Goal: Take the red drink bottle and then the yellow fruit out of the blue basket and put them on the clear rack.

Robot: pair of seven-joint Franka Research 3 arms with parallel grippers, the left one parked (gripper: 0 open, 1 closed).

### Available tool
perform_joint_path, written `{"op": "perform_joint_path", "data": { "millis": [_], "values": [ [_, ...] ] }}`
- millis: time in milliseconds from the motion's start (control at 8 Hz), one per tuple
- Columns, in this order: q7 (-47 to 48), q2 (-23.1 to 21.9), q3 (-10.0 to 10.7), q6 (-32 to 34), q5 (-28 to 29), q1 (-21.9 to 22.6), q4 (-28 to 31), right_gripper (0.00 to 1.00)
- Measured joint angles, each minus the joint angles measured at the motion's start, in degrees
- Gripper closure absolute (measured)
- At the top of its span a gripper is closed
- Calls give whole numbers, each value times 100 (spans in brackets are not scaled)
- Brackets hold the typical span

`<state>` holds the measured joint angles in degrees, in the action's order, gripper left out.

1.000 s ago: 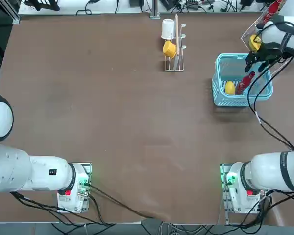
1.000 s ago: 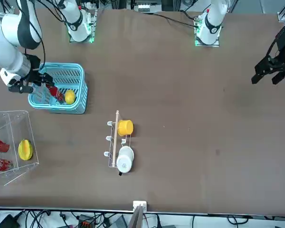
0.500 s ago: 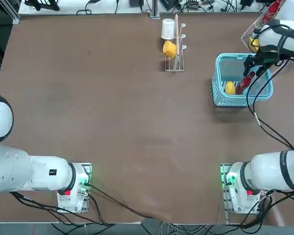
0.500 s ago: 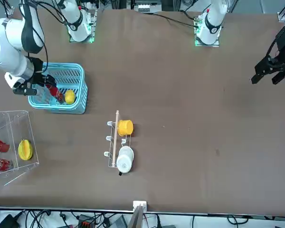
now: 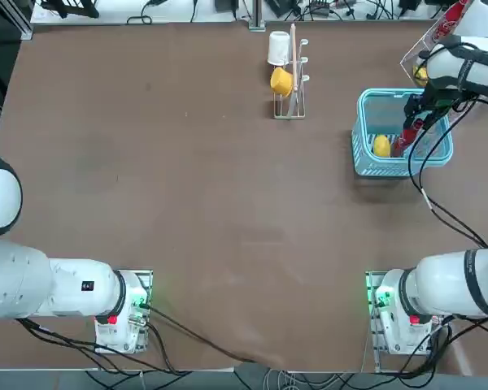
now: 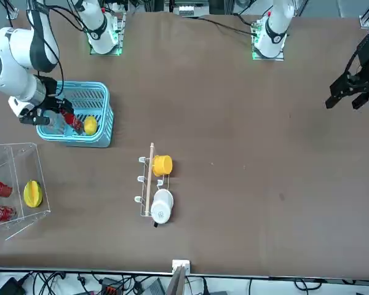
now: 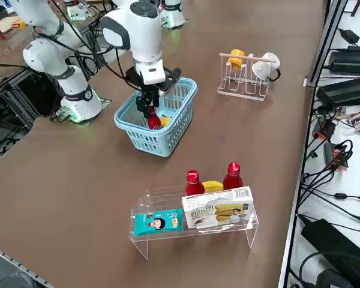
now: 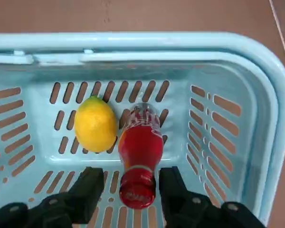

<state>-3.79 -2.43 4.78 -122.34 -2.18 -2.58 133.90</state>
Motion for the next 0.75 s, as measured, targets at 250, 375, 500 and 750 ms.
{"op": "perform_joint_path", "data": {
  "millis": [250,375,500,750],
  "values": [
    [-1,5,0,-1,0,-3,0,41],
    [-1,5,0,-1,-1,-6,0,48],
    [-1,4,0,-1,-16,-12,-3,63],
    [-1,-1,0,0,-16,-13,-8,63]
  ]
}}
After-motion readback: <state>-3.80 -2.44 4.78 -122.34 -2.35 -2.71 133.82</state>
